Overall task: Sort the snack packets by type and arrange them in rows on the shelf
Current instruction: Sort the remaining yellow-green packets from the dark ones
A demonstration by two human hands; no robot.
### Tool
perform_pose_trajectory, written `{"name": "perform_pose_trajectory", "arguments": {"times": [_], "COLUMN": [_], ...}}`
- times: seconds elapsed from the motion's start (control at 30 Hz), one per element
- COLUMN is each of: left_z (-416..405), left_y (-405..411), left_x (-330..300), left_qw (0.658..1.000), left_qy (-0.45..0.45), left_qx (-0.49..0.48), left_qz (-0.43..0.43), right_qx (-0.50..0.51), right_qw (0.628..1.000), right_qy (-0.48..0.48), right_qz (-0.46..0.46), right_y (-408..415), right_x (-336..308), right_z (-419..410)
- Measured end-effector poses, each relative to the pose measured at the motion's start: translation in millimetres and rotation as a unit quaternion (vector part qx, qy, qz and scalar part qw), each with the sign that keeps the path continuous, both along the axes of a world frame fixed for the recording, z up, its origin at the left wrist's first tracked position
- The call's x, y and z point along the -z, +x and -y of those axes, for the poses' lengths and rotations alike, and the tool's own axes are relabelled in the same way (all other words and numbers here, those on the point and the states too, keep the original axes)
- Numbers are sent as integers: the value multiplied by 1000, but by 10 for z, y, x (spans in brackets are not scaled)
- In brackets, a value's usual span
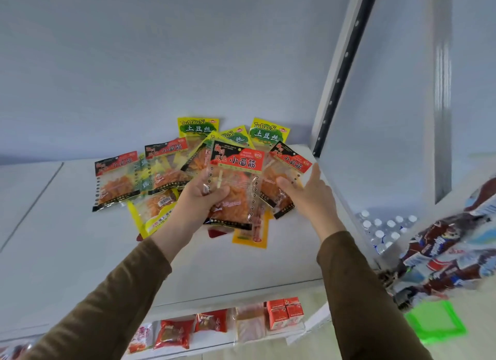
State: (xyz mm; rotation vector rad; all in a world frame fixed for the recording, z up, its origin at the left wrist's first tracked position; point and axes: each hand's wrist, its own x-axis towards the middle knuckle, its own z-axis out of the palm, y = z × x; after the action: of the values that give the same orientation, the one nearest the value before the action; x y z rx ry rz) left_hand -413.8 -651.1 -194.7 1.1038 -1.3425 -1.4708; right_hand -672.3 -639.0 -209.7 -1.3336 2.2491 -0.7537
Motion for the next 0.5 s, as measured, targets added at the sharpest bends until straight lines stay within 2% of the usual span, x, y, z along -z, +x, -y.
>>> {"name": "perform_pose_trajectory", "arguments": {"times": [0.17,0.23,0.4,0.5], "left_z": [-38,-44,-60,-66], "left_y": [43,47,58,48], "left_x": [2,2,19,28], "left_qw": [1000,1000,999,999], "left_qy": [-8,-12,-12,-3], "left_qx": [-22,-25,-42,-41], "left_qz": [3,3,-6,-18], "right_qx": [-9,-22,-57,-62], "right_qw": [997,997,996,987], "right_qy": [-9,-1,-14,-59], "right_qz": [-70,-68,67,139], "right_y": [207,242,120,78], "right_x": [13,29,-2,-24], "right_z": [83,100,168,140]}}
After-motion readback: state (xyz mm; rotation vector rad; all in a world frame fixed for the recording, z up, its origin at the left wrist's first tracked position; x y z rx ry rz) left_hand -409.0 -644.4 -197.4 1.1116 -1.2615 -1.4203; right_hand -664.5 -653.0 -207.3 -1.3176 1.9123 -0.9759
